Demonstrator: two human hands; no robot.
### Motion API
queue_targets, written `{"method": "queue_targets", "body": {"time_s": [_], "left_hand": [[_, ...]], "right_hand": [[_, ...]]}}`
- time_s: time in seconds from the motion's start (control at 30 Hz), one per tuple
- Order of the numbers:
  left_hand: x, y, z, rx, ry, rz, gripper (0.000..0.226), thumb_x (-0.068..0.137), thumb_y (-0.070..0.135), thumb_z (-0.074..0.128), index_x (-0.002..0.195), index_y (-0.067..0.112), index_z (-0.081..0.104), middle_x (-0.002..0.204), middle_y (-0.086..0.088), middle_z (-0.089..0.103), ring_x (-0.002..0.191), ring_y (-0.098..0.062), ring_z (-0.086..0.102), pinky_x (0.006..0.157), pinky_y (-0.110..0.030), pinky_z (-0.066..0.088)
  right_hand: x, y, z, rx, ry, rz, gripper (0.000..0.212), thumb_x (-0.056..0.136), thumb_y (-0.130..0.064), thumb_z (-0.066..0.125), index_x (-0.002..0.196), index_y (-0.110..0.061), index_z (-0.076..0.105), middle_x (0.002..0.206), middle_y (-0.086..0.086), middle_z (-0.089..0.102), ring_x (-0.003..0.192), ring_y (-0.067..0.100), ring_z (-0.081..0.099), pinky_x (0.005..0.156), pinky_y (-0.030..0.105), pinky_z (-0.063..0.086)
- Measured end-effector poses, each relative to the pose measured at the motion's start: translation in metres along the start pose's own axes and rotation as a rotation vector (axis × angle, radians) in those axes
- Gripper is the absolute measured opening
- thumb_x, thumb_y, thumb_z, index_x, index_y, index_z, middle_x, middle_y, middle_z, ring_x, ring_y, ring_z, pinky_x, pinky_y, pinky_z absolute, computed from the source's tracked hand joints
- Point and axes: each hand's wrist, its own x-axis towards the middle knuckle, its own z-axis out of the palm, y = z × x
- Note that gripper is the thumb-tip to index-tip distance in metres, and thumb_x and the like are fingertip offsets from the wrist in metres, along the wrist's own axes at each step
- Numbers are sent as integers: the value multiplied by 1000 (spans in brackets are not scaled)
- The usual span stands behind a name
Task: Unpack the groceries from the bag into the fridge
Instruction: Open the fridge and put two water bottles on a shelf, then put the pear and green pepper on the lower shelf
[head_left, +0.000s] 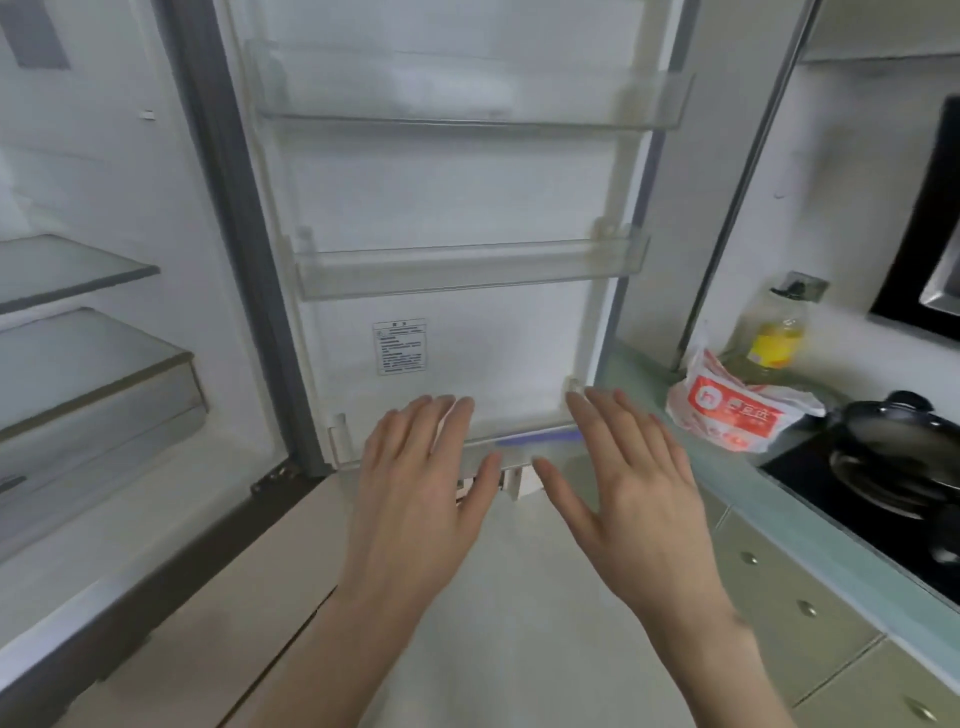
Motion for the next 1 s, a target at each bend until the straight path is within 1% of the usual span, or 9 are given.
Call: {"method": "queue_targets", "body": {"time_s": [0.13,0.23,0.37,0.5,0.63,0.73,0.87,1.0], "left_hand": [[19,51,34,-36,-9,62,46,99,41,52,133,11,61,131,-5,64,124,-30,57,105,-47,46],[32,90,63,-57,-20,100,45,98,41,53,131,12,62,129,-4,64,122,-29,57,104,-45,46],[46,140,105,-110,-32,135,44,99,41,50,129,12,64,127,-3,65,118,-30,58,102,-42,45],[55,191,140,-150,-37,133,46,99,43,49,130,12,64,129,-3,65,119,-28,58,103,-40,44],[62,235,170,-190,-57,144,46,99,42,51,131,12,64,129,-2,65,120,-27,59,103,-40,45],[67,262,189,-207,-69,186,44,99,41,53,131,12,64,127,-2,65,118,-26,58,102,-40,47],[79,283,217,-196,-71,253,43,99,39,53,130,12,64,127,-2,65,119,-23,56,104,-35,41],[92,291,250,-184,-119,251,43,98,39,54,130,12,64,129,-3,65,120,-26,58,103,-40,44]], "right_hand": [[-8,57,-9,-39,-23,98,63,101,-60,45,148,-17,51,149,2,56,146,25,43,117,46,38],[-17,100,-13,-48,-9,165,61,101,-59,47,144,-17,55,145,1,58,145,24,44,117,45,38],[-28,161,-17,-63,-7,230,60,100,-57,50,143,-16,55,144,1,58,144,25,45,118,46,37],[-36,222,-21,-76,16,256,60,100,-55,51,144,-15,55,145,2,58,145,26,45,118,46,36],[-41,270,-24,-86,9,272,61,101,-56,48,145,-14,54,146,3,57,144,27,46,117,47,38],[-45,299,-23,-97,1,274,61,102,-57,47,145,-14,55,145,4,58,142,27,49,116,46,38],[-44,333,-19,-124,25,270,60,101,-56,48,142,-13,57,139,4,62,137,27,52,114,45,41],[-40,365,-5,-143,11,293,60,101,-56,46,142,-13,58,137,3,63,137,27,53,113,45,42]]}}
